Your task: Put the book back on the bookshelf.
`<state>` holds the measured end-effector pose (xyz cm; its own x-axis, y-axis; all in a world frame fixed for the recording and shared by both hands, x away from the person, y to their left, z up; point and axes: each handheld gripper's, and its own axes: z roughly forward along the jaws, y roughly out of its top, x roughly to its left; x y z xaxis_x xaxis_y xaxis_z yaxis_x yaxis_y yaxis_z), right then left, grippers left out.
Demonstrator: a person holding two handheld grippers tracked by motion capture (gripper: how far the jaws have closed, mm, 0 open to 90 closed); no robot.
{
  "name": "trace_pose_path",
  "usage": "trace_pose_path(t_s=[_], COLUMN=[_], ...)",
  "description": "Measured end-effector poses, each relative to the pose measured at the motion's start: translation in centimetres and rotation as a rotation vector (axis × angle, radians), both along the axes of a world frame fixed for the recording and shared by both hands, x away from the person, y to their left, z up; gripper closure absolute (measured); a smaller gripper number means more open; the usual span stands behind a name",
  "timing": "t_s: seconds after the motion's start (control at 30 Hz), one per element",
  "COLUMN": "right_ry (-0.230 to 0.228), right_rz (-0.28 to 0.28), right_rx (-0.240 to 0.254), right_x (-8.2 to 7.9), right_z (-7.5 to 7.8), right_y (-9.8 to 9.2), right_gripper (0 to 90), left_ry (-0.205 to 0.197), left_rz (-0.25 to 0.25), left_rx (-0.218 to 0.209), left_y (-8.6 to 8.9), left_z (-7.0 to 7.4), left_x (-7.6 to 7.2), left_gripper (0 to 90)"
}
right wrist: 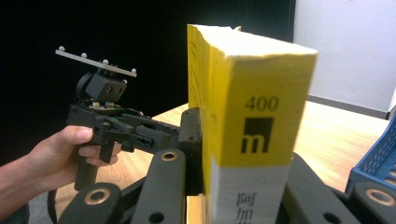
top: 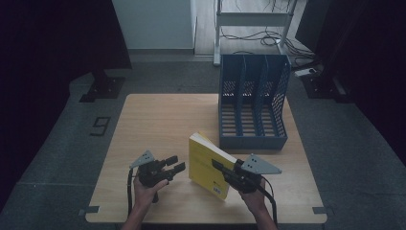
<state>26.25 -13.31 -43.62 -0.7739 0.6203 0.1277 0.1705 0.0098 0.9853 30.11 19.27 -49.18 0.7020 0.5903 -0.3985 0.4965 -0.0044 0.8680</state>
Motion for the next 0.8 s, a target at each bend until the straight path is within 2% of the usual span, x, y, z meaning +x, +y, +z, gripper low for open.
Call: trace_pose_path(t_s=[0.8], right_ry=[-0.045], right_rz=[-0.059], right_rx=[0.036], right_x=[-0.8], right_z=[1.4], right_y=[-1.9], right_gripper=[74.5], left_ry=[0.023], left_rz=[0.002], left_rx=[0.029], left_y=[-0.1], left_z=[-0.4], left_x=[0.2], left_gripper=[42.0])
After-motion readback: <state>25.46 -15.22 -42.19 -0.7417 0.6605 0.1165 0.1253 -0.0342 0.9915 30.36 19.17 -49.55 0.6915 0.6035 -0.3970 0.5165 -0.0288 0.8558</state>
